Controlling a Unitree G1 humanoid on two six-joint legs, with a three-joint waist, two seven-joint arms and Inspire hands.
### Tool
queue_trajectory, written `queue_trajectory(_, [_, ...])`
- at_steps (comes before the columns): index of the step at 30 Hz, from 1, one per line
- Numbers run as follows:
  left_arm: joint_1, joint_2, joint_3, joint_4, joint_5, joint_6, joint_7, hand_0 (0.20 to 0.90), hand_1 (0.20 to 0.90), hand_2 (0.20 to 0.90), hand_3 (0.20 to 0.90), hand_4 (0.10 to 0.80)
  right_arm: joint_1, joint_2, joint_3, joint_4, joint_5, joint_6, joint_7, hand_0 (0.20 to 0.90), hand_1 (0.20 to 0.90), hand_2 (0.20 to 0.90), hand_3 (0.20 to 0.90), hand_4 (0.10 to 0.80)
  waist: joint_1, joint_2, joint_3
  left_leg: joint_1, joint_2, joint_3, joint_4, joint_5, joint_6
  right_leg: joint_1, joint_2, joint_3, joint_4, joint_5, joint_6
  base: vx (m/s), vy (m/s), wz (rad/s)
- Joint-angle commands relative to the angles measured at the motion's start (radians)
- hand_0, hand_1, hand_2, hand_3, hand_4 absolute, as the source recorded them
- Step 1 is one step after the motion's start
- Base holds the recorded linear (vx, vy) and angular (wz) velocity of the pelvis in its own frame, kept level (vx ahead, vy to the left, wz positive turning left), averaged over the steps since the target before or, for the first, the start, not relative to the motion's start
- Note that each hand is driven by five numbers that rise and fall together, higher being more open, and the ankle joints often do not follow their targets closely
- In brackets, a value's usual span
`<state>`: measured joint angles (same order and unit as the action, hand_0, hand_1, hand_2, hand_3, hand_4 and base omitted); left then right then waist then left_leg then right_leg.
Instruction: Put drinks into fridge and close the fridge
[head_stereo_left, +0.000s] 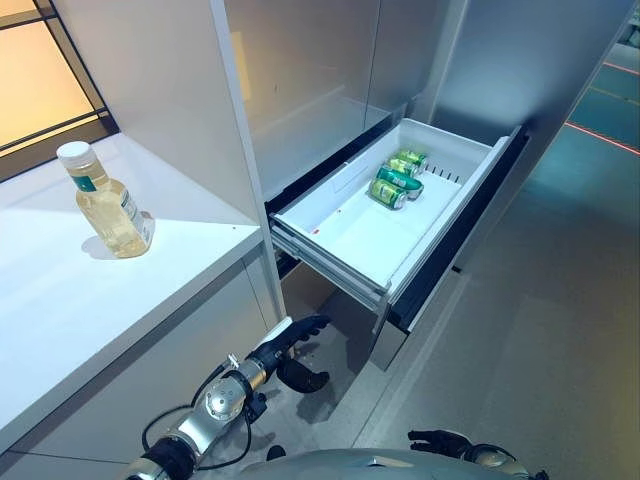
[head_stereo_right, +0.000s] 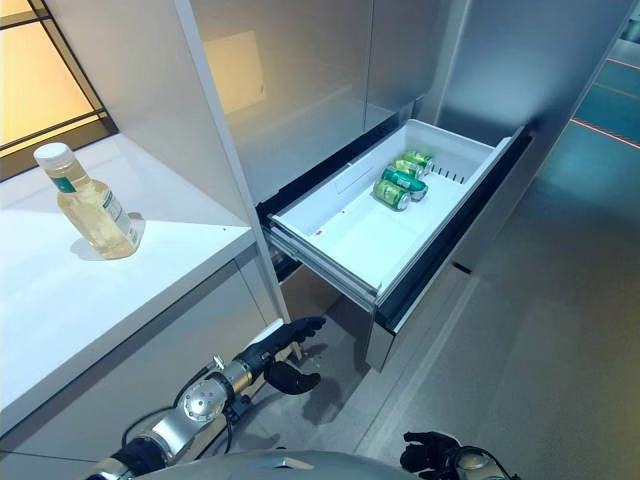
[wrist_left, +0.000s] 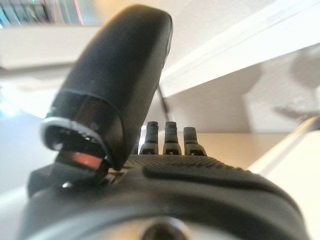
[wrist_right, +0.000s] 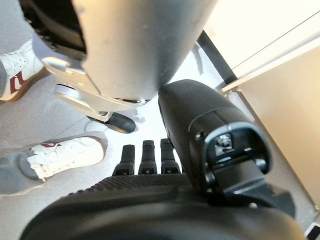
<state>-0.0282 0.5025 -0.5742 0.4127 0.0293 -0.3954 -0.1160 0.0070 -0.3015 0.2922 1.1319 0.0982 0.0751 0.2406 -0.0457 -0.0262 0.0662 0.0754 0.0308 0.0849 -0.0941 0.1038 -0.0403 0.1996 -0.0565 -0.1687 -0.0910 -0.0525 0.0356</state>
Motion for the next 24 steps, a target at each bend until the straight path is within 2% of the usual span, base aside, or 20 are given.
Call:
queue_trajectory(1, [-0.122,0.028,0.076,-0.255,-0.062,-0.061,-0.063,0.9,0.9,0.9,0.9,0.8,0.0,0.008,0.023,-0.037,0.032,0.021,0.004,0.9,0.9,0.9,0.9,0.8,0.051,0.033,0.006,0.04,-0.064,-0.071,0.007,-0.163,0.051,-0.083,0.026,-0.006,0.044,-0.001,0.039,-0.028,0.004,0.13])
queue_trajectory(2, [-0.121,0.032,0.08,-0.266,-0.05,-0.061,-0.064,0.9,0.9,0.9,0.9,0.8,0.001,0.008,0.023,-0.039,0.033,0.022,0.003,0.9,0.9,0.9,0.9,0.8,0.051,0.033,0.006,0.039,-0.064,-0.072,0.007,-0.163,0.051,-0.083,0.026,-0.006,0.044,-0.001,0.039,-0.029,-0.003,0.1])
queue_trajectory(6, [-0.133,0.103,0.162,-0.506,-0.211,-0.005,-0.167,0.9,0.9,0.9,0.9,0.8,0.031,0.016,0.022,-0.053,0.052,0.011,-0.019,0.9,0.9,0.9,0.9,0.8,0.064,0.031,0.003,0.033,-0.067,-0.085,0.007,-0.162,0.053,-0.082,0.024,-0.015,0.039,0.005,0.04,-0.024,-0.02,0.06])
queue_trajectory(14, [-0.152,0.119,0.271,-0.673,-0.469,0.017,-0.226,0.9,0.9,0.9,0.9,0.8,0.047,0.021,0.022,-0.038,0.07,-0.02,-0.024,0.9,0.9,0.9,0.9,0.8,0.076,0.025,-0.004,0.026,-0.07,-0.099,0.007,-0.159,0.053,-0.082,0.024,-0.013,0.031,0.011,0.036,-0.01,-0.011,0.09])
queue_trajectory(24, [-0.158,0.112,0.416,-0.713,-0.429,-0.055,-0.083,0.9,0.9,0.9,0.9,0.8,0.048,0.031,0.017,-0.005,0.094,-0.048,-0.033,0.9,0.9,0.9,0.9,0.8,0.092,0.018,-0.012,0.021,-0.073,-0.111,0.007,-0.158,0.051,-0.078,0.028,-0.007,0.023,0.012,0.027,0.0,0.0,0.0])
